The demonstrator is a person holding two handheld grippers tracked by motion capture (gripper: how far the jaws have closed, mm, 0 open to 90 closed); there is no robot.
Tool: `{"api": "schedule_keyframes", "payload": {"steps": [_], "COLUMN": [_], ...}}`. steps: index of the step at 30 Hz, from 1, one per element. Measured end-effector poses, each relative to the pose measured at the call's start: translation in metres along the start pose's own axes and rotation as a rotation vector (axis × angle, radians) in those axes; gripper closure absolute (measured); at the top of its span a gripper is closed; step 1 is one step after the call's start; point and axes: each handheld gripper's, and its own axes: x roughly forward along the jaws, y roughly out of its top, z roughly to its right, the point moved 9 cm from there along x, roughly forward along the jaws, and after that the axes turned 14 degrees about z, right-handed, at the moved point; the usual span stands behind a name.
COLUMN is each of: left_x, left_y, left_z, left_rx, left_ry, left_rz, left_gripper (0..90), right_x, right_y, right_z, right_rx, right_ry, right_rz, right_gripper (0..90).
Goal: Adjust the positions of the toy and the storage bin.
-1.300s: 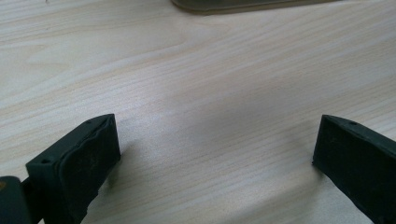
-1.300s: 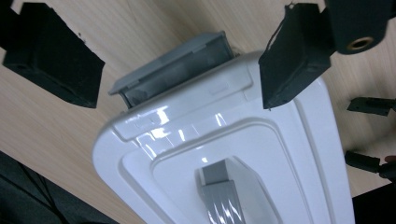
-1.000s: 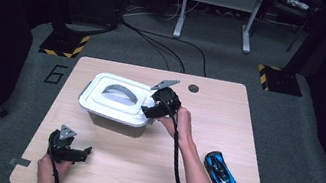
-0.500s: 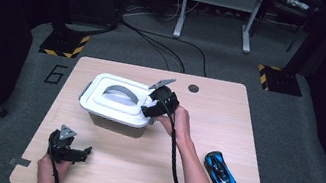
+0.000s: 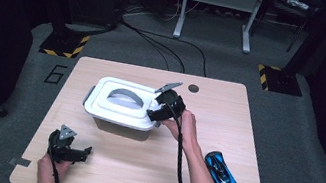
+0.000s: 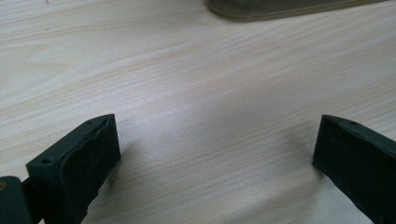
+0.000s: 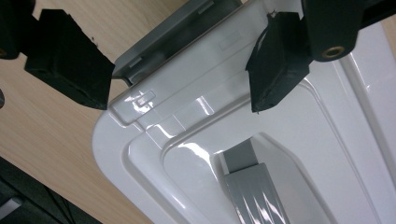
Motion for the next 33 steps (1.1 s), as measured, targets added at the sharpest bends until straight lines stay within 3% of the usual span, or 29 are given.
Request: {"api": "schedule_keyframes", "payload": {"steps": [4,7,14,21,24,33], "left_x": [0.0,0.0,0.0,0.0,0.0,0.0], "left_y": [0.0,0.0,0.0,0.0,0.0,0.0], "left_z": [0.0,0.0,0.0,0.0,0.0,0.0], "left_rx": [-0.002,-0.002,-0.001,-0.002,-0.002,-0.002], "left_ry": [0.0,0.0,0.0,0.0,0.0,0.0], "left_rz": [-0.001,-0.001,0.0,-0.001,0.0,-0.001], "left_gripper": [0.7,0.7,0.7,0.7,0.7,0.7], "right_x": [0.0,0.001,0.016,0.03,0.03,0.026], "right_y": [0.002,0.011,0.028,0.03,0.031,0.027], "right_z": [0.001,-0.007,-0.024,-0.024,-0.026,-0.026], "right_rx": [-0.014,-0.013,-0.043,-0.001,0.011,-0.02], "right_ry": [0.009,0.045,0.143,0.192,0.241,0.214], "right_rz": [0.002,0.041,0.078,0.066,0.076,0.039], "right_gripper": [17.6,21.5,37.4,52.5,63.5,65.8]}}
